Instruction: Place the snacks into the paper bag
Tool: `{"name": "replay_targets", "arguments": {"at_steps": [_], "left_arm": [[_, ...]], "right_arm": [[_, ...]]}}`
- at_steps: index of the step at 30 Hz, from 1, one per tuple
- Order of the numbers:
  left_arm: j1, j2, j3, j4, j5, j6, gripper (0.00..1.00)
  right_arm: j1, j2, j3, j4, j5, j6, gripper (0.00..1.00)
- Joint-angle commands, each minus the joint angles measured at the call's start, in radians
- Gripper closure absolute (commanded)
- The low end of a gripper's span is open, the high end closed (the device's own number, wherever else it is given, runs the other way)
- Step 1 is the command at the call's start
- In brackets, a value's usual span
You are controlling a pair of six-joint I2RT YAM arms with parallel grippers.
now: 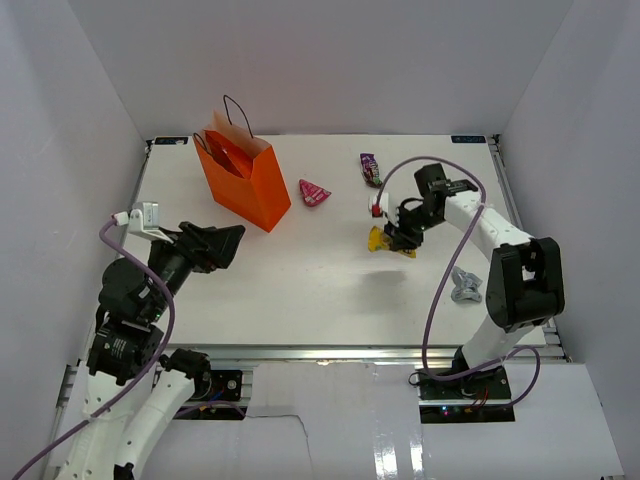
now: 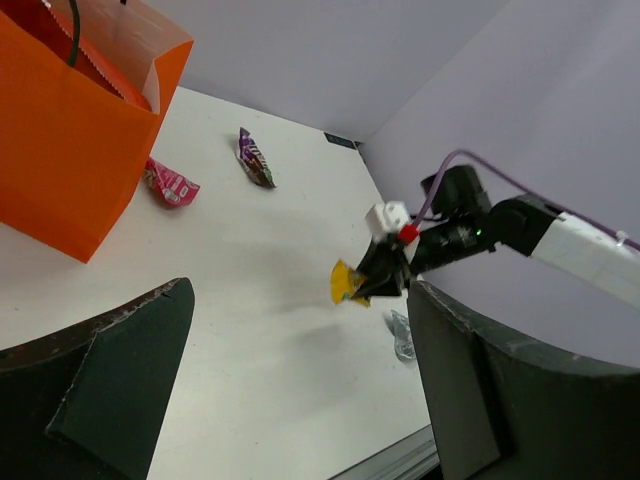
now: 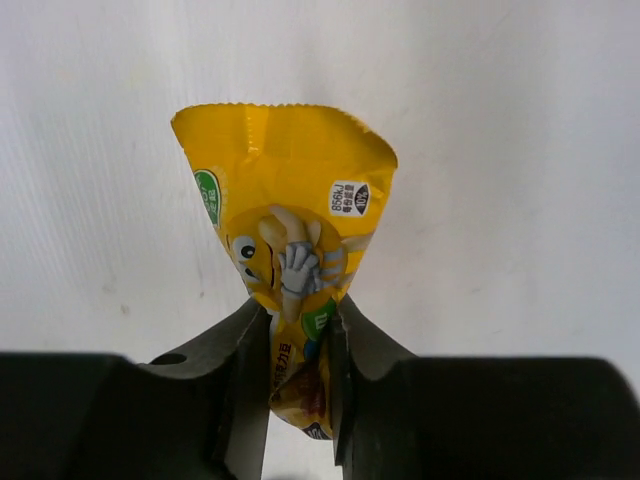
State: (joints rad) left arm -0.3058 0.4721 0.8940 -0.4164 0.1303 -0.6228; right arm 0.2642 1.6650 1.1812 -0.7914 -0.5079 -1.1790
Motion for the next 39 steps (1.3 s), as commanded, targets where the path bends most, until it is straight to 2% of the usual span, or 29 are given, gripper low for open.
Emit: {"name": "replay_targets", "arguments": {"at_steps": [1, 5, 6, 8, 11, 12, 13, 15, 16, 17, 19, 23, 26, 35, 39], "left_arm": [[0.004, -0.029, -0.029, -0.041, -0.018, -0.035, 0.02], [0.002, -0.075, -0.079, -0.074, -0.020, -0.051, 0.02], [0.004, -0.095, -0.092, -0.090, -0.018, -0.057, 0.02], [0.004, -0.125, -0.131, -0.104, -0.015, -0.078, 0.02], [0.004, -0.165, -0.173, -0.119, -0.009, -0.109, 0.02], [0.002, -0.174, -0.181, -0.124, -0.009, -0.115, 0.02], [0.004, -0.184, -0.196, -0.133, -0.008, -0.123, 0.02], [0.004, -0.205, -0.208, -0.142, -0.003, -0.143, 0.02], [0.004, -0.210, -0.214, -0.144, 0.003, -0.147, 0.02], [0.002, -0.216, -0.221, -0.151, 0.006, -0.159, 0.02], [0.004, -0.230, -0.225, -0.160, 0.009, -0.169, 0.02], [0.004, -0.240, -0.233, -0.171, 0.012, -0.187, 0.02], [0.004, -0.240, -0.231, -0.177, 0.026, -0.198, 0.02], [0.004, -0.270, -0.247, -0.190, 0.037, -0.229, 0.02], [0.004, -0.250, -0.237, -0.191, 0.035, -0.221, 0.02]], "right_arm": [[0.027, 0.002, 0.214, -0.032, -0.239, 0.178, 0.73], [0.125, 0.065, 0.434, 0.015, -0.262, 0.364, 0.82], [0.145, 0.096, 0.533, 0.043, -0.262, 0.440, 0.84], [0.197, 0.154, 0.650, 0.060, -0.265, 0.507, 0.84], [0.263, 0.238, 0.924, 0.191, -0.242, 0.681, 0.83], [0.279, 0.258, 0.925, 0.237, -0.232, 0.735, 0.83], [0.306, 0.294, 0.998, 0.285, -0.212, 0.842, 0.83], [0.337, 0.320, 1.032, 0.395, -0.186, 0.938, 0.82], [0.366, 0.329, 1.029, 0.520, -0.157, 1.011, 0.81], [0.383, 0.340, 1.023, 0.582, -0.127, 1.036, 0.77], [0.430, 0.357, 1.006, 0.750, -0.057, 1.067, 0.76], [0.477, 0.474, 1.101, 0.920, 0.054, 1.154, 0.76], [0.495, 0.542, 1.163, 1.003, 0.121, 1.161, 0.75], [0.520, 0.602, 1.123, 1.117, 0.200, 1.082, 0.68], [0.521, 0.604, 1.111, 1.109, 0.198, 1.061, 0.50]]}}
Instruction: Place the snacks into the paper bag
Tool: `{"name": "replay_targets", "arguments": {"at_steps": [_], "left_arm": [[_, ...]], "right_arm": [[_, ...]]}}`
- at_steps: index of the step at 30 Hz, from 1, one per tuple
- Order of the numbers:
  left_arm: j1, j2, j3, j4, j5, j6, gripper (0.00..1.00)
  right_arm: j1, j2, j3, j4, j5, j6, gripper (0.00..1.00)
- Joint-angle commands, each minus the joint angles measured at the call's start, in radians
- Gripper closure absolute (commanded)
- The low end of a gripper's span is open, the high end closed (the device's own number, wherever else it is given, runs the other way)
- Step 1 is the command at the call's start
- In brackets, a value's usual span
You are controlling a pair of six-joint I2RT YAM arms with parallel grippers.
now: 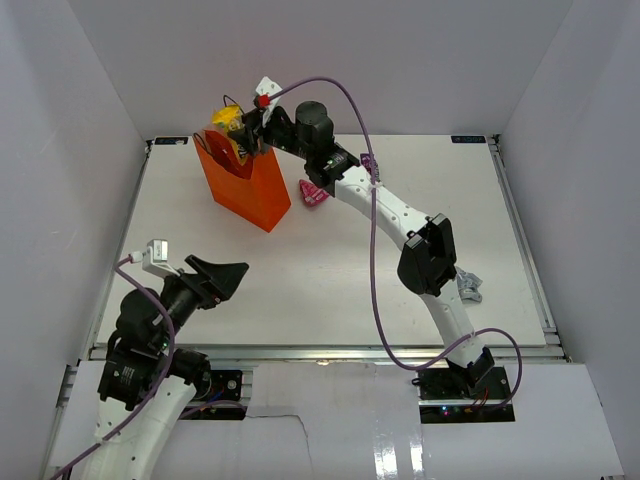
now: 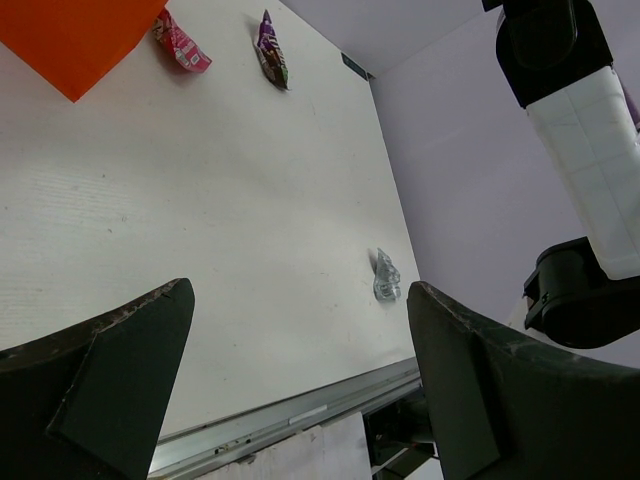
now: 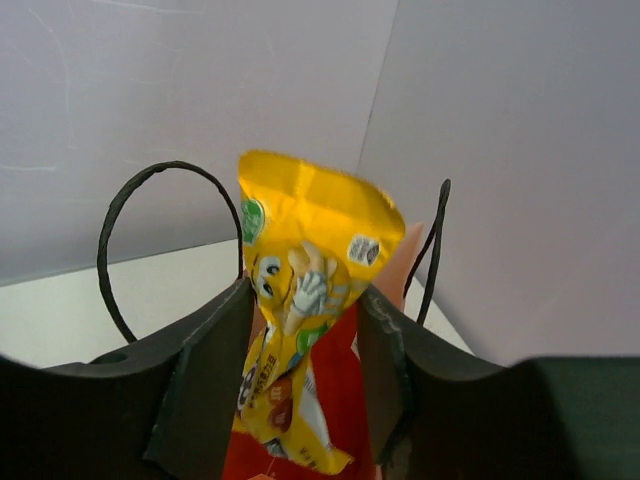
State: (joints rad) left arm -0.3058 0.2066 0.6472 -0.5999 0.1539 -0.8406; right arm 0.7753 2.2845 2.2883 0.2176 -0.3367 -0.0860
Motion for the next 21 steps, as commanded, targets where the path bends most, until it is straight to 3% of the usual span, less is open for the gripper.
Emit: {"name": "replay_targets", "arguments": {"at_steps": [1, 4, 15, 16, 18, 21], "left_arm": [[0.004, 0.025, 0.009, -0.006, 0.013, -0.002, 0.02], [0.004, 0.077, 0.012, 0.002, 0.038, 0.006, 0.02], [0.002, 0.322, 0.020, 0.149, 0.122, 0.037, 0.02], [0.004, 0.359, 0.020, 0.166, 0.131, 0.034, 0.02], [0.001, 0.407, 0.025, 0.213, 0.138, 0.006, 0.02], [-0.039, 0.526, 0.043, 0.271, 0.145, -0.018, 0.02]], "right_arm": [[0.010, -0.016, 0.002, 0.095, 0.025, -0.037, 0.48], [0.009, -0.026, -0.007, 0.075, 0.021, -0.054, 0.40], [-0.030, -0.135, 0.005, -0.018, -0.005, -0.023, 0.27], [-0.040, -0.154, -0.021, -0.056, -0.015, -0.017, 0.24], [-0.091, -0.226, -0.068, -0.111, -0.050, 0.018, 0.08], [-0.206, -0.357, -0.270, -0.216, -0.162, 0.055, 0.10]]}}
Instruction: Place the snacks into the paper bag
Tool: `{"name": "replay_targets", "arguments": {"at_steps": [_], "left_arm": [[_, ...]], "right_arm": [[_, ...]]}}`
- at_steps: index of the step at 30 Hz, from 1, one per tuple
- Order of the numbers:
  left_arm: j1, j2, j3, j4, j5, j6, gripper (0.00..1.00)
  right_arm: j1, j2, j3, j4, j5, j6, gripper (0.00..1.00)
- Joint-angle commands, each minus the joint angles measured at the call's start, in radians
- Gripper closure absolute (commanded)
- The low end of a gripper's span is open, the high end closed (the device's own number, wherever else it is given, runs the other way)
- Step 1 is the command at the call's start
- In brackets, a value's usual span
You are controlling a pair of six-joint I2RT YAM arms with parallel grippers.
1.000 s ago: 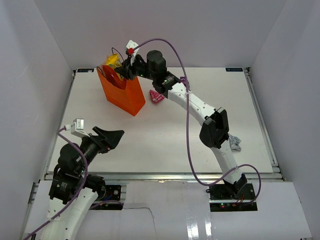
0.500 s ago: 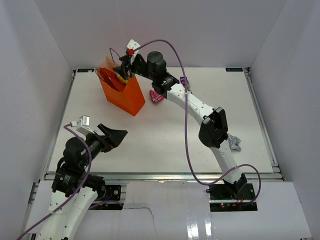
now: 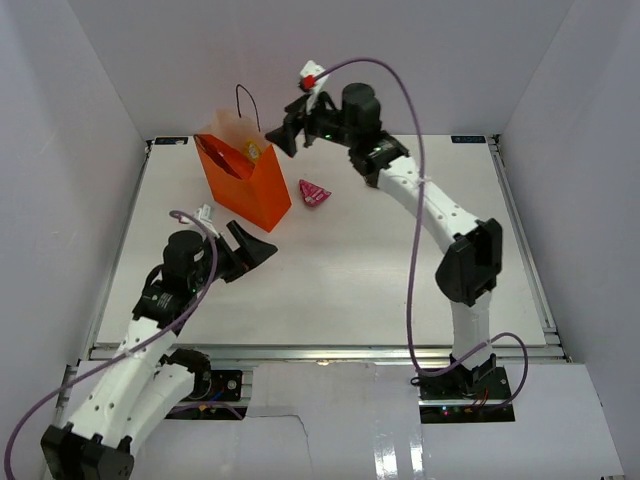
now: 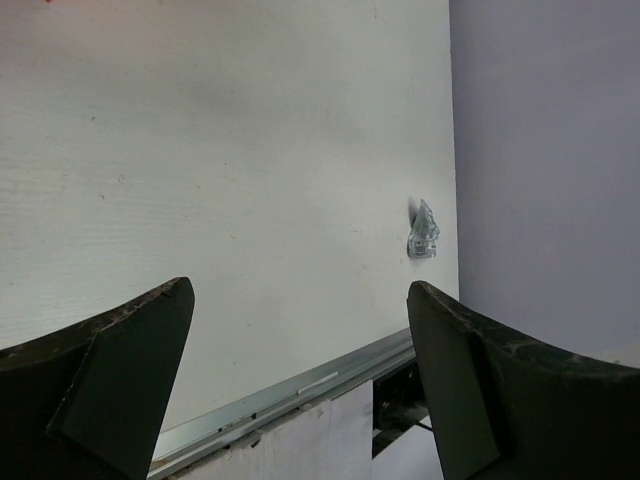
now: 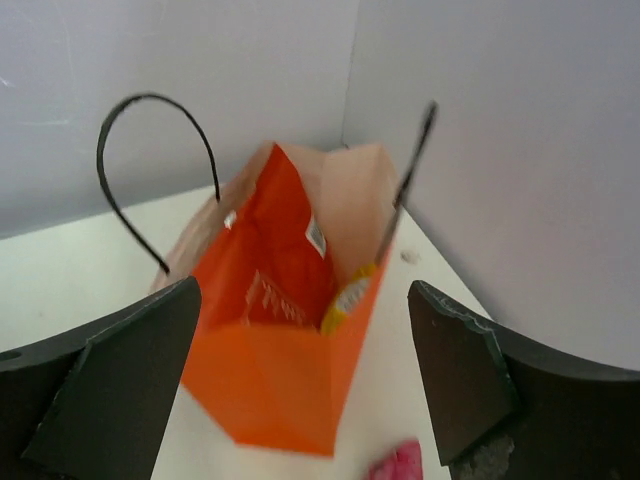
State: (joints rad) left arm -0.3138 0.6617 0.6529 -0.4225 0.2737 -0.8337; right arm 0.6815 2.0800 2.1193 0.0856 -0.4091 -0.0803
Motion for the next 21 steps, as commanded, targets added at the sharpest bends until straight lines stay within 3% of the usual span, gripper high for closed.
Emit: {"name": "replay_targets", "arguments": {"at_steps": [1, 2, 5, 10, 14, 17, 21], "left_arm": [[-0.056, 0.135, 0.043, 0.105, 0.004, -0.028, 0.02], [-0.088, 0.166, 0.057, 0.123, -0.060, -0.031, 0.02], [-0.221, 0.315, 0.103, 0.157, -0.177, -0.089, 0.02], [-0.359, 0.640, 0.266, 0.125, -0.385, -0.280, 0.02], [-0.435, 0.924, 0.607, -0.019, -0.542, -0.311, 0.02], [-0.439, 1.166, 0.805, -0.149, -0.643, -0.340, 0.02], [-0.412, 1.430, 1.186, -0.387, -0.700, -0.419, 0.02]], "right_arm": [[-0.146, -0.194, -0.175, -0.087, -0.115, 0.053, 0.10], [-0.222, -0.266, -0.322, -0.137, -0.144, 0.036, 0.10], [-0.376, -0.377, -0.538, -0.243, -0.190, -0.071, 0.10], [-0.605, -0.521, -0.805, -0.394, -0.178, -0.182, 0.10], [-0.750, -0.664, -0.999, -0.397, -0.165, -0.223, 0.10], [-0.799, -0.705, -1.090, -0.405, -0.160, -0.236, 0.10], [-0.835, -0.744, -1.134, -0.400, -0.172, -0.223, 0.10]]}}
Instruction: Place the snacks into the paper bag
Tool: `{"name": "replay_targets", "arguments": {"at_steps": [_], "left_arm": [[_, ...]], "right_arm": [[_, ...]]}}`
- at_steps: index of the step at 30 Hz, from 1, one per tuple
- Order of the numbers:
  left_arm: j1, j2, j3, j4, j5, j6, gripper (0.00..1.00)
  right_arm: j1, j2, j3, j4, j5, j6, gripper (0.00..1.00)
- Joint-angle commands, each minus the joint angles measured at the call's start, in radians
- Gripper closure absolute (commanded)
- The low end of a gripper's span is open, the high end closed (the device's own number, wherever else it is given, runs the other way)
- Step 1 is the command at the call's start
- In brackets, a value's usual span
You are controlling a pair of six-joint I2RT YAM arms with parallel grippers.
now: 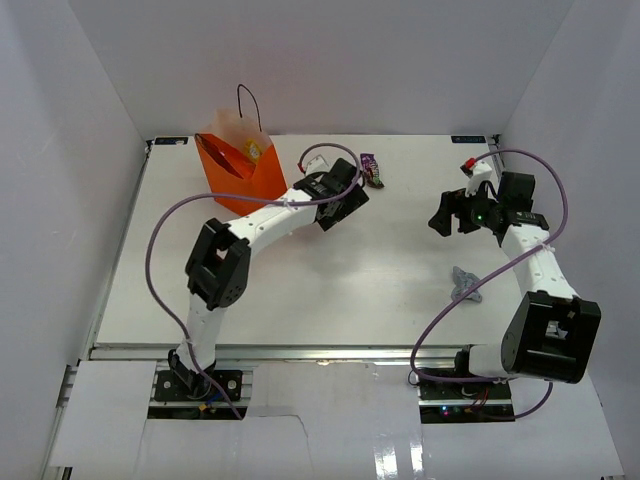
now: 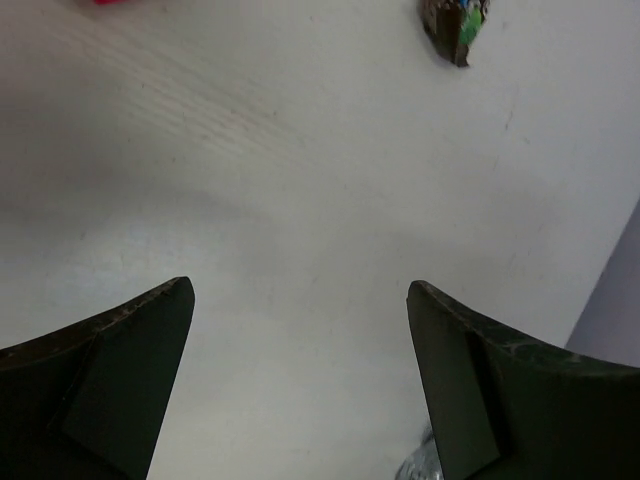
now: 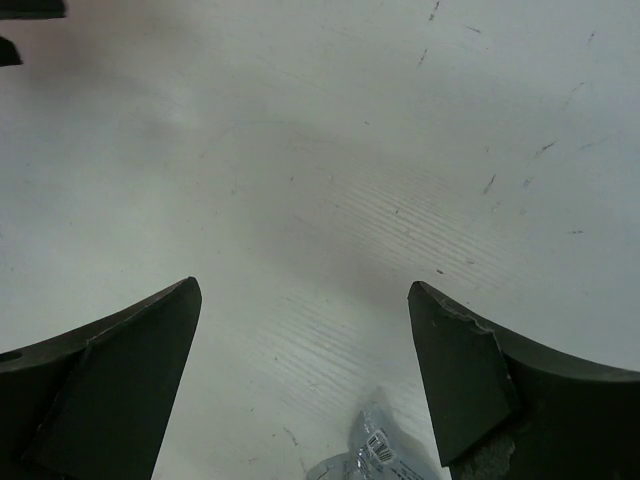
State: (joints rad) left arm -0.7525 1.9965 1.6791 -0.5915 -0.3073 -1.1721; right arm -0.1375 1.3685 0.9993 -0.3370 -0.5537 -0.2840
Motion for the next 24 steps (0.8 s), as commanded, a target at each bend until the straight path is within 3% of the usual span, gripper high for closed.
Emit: {"name": "replay_targets", "arguments": {"at_steps": [1, 8, 20, 24], "left_arm": [[0.047, 0.134, 0.204, -0.226, -0.110, -0.081, 0.02], [0.128, 0.289, 0.352, -0.241, -0.089, -0.081, 0.12], [0.186, 0.416, 0.464, -0.246, -0.167, 0.040, 0.14], [0.206, 0.462, 0.514, -0.245, -0.181, 0.083, 0.19]], "right_arm": [[-0.017, -0.034, -0.017, 0.023, -0.032, -0.020, 0.10], [-0.028, -0.003, -0.011, 0.027, -0.060, -0.011, 0.10], [-0.030, 0.060, 0.025, 0.050, -0.100, 0.022, 0.10], [-0.031, 0.061, 0.033, 0.049, -0.106, 0.025, 0.10]]}}
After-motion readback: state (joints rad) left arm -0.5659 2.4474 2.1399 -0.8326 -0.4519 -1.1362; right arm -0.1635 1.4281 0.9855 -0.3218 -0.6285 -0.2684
